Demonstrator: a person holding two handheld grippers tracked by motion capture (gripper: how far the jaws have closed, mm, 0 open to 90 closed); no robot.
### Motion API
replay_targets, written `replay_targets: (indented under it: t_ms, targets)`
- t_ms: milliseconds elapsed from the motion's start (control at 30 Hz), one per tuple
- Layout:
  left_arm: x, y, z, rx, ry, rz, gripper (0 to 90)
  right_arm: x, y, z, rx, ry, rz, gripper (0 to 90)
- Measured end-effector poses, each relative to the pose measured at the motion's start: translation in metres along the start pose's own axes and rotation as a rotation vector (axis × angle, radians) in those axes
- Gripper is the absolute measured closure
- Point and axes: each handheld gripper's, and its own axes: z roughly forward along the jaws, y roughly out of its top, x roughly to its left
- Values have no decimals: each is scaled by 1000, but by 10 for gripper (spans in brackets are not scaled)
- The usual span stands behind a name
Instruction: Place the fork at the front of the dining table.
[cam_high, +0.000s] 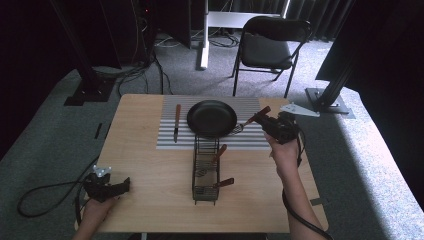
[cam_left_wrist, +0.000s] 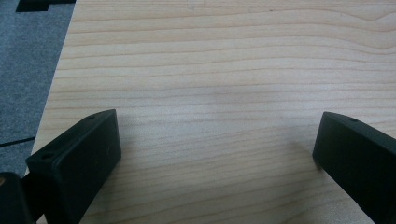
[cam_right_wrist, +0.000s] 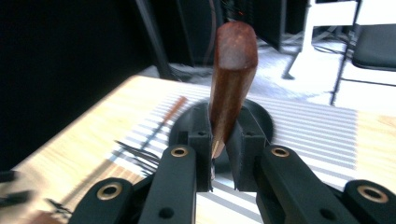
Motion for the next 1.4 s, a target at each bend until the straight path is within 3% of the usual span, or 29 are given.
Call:
replay_targets:
  t_ms: [33,167,200,333,500,967,1400]
  targets:
    - [0,0,0,-2,-1,-3,8,-6,-6,3,15,-52,-11,808]
    - [0,0,0,1,0,1,8,-14,-13,6,29,-87,-8,808]
    - [0,0,0,1,0,0,8,-23,-22,9,57,-112,2,808]
    - [0,0,0,0,0,-1,8,-34,-39,19,104,-172,-1,808]
    - [0,0,0,1,-1,0,8,-43,-53,31,146,-210,12,808]
    - [0,0,0,1,-1,0,7,-43,-53,50,160,-243,-6,808]
    - [0,0,0,1,-1,-1,7,-42,-53,67,129,-237,30,789]
